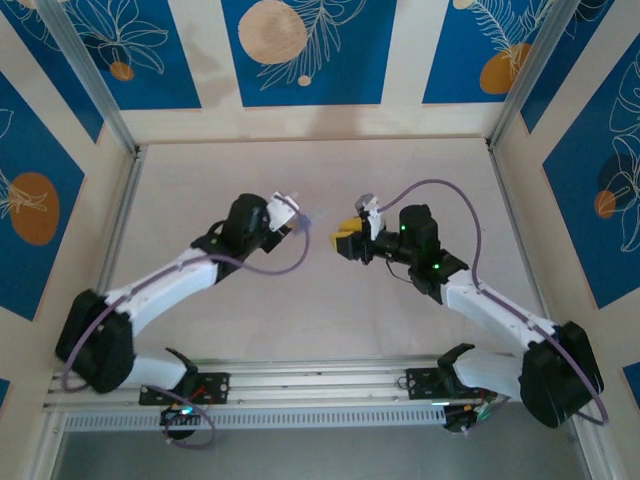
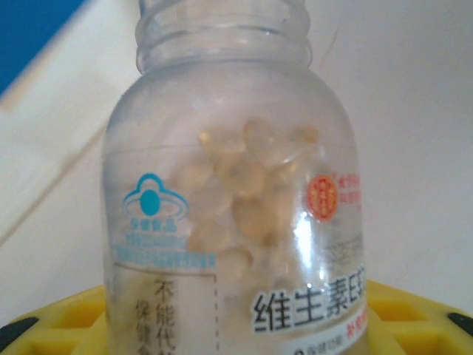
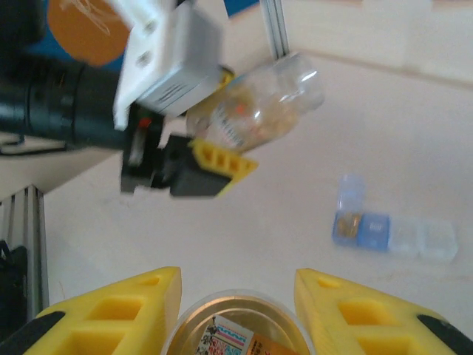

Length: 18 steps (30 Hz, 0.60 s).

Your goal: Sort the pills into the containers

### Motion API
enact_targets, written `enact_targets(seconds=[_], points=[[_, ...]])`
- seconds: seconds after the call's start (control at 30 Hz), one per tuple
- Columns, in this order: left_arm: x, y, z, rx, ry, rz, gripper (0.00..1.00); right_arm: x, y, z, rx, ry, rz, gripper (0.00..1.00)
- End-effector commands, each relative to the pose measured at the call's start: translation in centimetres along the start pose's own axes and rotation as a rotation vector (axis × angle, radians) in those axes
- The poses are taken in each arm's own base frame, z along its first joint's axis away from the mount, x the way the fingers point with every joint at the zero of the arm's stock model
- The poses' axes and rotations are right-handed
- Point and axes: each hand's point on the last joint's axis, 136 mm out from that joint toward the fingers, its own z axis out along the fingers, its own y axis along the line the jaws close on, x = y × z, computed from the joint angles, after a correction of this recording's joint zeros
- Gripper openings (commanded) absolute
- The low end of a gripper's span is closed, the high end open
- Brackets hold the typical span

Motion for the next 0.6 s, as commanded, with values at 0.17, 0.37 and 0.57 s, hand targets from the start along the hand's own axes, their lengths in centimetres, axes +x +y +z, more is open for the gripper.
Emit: enact_targets(seconds=[0.17,0.37,0.57], points=[[-12.1,-3.0,-11.9,0.235,-0.882,-0.006,0.0,-8.5,4.3,-4.1,-0.079,-0.124,-0.092,0.0],[-13.0,-4.4,-13.6,0.361,-1.007,-0.073,0.0,-12.5,8.0,-5.4,-0.232,-0.195,-0.195,0.0],[-12.5,-6.2,-13.3,0.472,-0.99,-0.109,0.0,-12.4,10.7,-5.0,-0.387,-0.214,-0.347,0.0]])
